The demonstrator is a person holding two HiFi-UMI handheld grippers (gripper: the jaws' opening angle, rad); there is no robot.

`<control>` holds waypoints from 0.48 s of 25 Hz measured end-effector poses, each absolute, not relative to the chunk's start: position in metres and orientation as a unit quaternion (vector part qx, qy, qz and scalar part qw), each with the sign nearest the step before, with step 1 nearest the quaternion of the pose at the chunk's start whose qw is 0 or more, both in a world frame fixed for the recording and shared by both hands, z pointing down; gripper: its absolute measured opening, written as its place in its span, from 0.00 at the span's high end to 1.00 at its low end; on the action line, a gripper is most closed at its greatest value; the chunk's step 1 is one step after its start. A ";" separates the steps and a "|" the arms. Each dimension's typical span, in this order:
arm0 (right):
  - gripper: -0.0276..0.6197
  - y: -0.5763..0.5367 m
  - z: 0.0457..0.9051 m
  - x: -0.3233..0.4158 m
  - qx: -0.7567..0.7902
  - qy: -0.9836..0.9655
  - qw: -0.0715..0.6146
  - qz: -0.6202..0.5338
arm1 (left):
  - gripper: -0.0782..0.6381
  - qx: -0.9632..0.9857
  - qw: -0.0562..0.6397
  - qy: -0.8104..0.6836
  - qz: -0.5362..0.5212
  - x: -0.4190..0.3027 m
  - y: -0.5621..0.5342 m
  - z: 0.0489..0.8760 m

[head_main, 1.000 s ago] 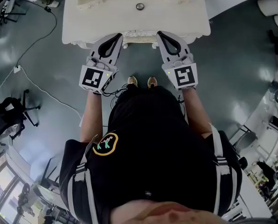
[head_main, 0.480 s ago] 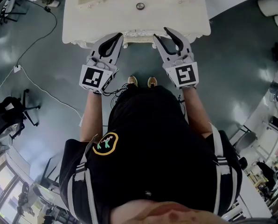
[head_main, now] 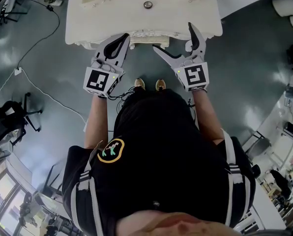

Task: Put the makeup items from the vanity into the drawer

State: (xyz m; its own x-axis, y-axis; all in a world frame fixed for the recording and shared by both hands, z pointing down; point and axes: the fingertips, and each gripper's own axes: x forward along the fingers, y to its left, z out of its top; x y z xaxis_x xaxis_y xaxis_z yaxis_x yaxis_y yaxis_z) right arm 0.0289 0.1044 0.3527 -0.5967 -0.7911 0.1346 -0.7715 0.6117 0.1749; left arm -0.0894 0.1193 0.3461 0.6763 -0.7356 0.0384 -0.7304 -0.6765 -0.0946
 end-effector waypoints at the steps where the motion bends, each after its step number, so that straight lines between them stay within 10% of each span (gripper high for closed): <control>1: 0.03 0.104 0.353 0.029 0.439 -0.891 0.102 -0.050 | 0.87 -0.915 0.036 0.401 -0.036 -0.089 0.120 0.346; 12: 0.03 0.103 0.357 0.027 0.433 -0.894 0.106 -0.054 | 0.87 -0.913 0.037 0.405 -0.037 -0.088 0.120 0.346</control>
